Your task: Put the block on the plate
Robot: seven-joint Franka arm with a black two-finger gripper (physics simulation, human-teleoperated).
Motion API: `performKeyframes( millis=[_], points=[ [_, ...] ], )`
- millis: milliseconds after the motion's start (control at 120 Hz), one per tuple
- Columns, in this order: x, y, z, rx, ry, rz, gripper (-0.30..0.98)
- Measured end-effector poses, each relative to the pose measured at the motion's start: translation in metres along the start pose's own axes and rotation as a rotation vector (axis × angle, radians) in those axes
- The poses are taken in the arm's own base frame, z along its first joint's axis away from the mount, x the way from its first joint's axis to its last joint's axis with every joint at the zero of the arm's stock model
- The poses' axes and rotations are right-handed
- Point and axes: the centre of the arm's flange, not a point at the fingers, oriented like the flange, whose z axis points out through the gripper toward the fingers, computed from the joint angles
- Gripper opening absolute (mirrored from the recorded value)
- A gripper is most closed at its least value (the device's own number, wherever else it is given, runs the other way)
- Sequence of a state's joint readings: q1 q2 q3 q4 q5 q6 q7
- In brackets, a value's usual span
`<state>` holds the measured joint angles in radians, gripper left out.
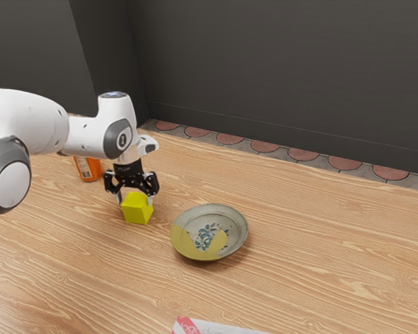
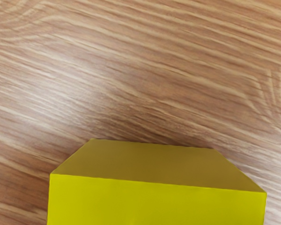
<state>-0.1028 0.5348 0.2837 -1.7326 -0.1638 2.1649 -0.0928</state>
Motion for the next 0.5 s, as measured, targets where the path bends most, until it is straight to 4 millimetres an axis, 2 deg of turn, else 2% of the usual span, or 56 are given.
performKeyframes(
  millis=[183,242,292,342,442,500],
  points=[
    [0.001,0.0,0.011,0.001,-0.008,-0.008,0.68],
    [0.001,0.0,0.012,-0.003,-0.01,-0.013,0.6],
    [0.001,0.0,0.013,-0.005,-0.01,-0.015,0.48],
    [0.001,0.0,0.012,-0.006,-0.008,-0.017,0.42],
    [0.001,0.0,0.007,-0.004,-0.001,-0.016,0.4],
    [0.0,0.001,-0.004,-0.01,0.01,-0.017,0.39]
  ],
)
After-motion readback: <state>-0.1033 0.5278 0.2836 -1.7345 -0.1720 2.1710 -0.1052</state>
